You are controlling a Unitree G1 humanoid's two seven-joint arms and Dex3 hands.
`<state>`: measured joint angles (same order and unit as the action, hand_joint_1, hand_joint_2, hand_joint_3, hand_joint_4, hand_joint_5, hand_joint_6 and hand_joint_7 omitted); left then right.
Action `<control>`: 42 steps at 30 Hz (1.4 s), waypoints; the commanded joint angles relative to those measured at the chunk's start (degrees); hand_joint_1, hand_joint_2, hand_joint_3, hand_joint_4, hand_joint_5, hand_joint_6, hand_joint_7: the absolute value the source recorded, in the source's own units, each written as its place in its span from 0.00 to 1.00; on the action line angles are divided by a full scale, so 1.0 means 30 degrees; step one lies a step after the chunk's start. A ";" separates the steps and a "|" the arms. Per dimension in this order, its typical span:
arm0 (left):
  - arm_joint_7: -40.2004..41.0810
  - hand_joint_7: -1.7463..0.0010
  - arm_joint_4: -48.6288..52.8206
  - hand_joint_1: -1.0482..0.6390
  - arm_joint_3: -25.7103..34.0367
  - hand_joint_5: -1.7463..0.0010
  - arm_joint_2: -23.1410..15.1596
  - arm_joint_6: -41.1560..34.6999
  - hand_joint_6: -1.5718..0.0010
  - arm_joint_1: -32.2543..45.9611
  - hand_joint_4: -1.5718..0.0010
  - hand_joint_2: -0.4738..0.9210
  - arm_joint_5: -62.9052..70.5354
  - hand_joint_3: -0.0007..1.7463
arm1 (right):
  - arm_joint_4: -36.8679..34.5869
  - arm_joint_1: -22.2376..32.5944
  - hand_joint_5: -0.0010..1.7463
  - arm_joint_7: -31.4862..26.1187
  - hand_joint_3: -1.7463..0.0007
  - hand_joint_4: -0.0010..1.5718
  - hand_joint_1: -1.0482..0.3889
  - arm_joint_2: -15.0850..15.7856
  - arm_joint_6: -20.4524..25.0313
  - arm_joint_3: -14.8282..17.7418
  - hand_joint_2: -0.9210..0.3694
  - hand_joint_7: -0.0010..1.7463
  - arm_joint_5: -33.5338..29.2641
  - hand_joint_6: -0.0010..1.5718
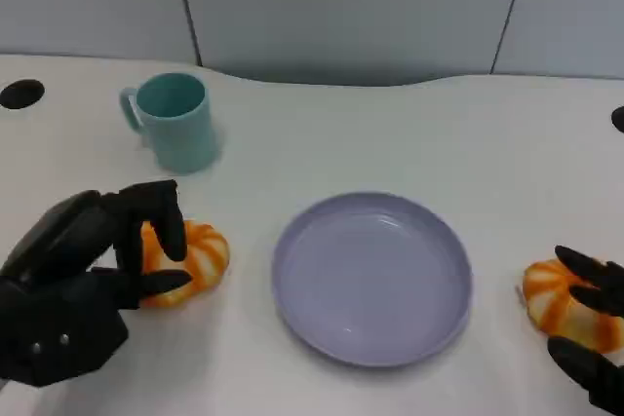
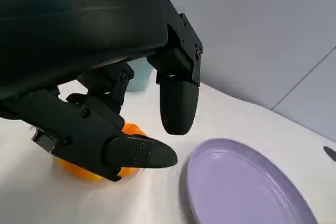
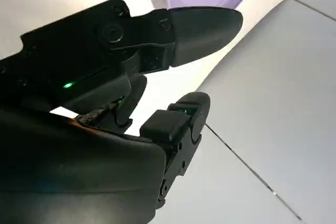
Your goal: Grasp the bread from the table and place it into the plate.
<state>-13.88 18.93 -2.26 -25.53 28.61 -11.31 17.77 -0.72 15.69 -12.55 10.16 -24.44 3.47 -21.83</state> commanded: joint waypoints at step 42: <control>0.0061 0.99 1.3261 0.04 -1.1494 0.99 0.0756 -0.4148 0.96 -1.2477 0.98 1.00 1.2186 0.16 | -0.0162 0.0019 0.10 -0.0496 0.81 0.50 0.47 0.0003 -0.0670 0.0078 0.00 0.00 0.0041 0.42</control>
<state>-17.41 53.97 -34.62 -24.17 16.82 -46.68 52.53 -1.45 15.63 -13.84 9.92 -25.97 3.32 -22.71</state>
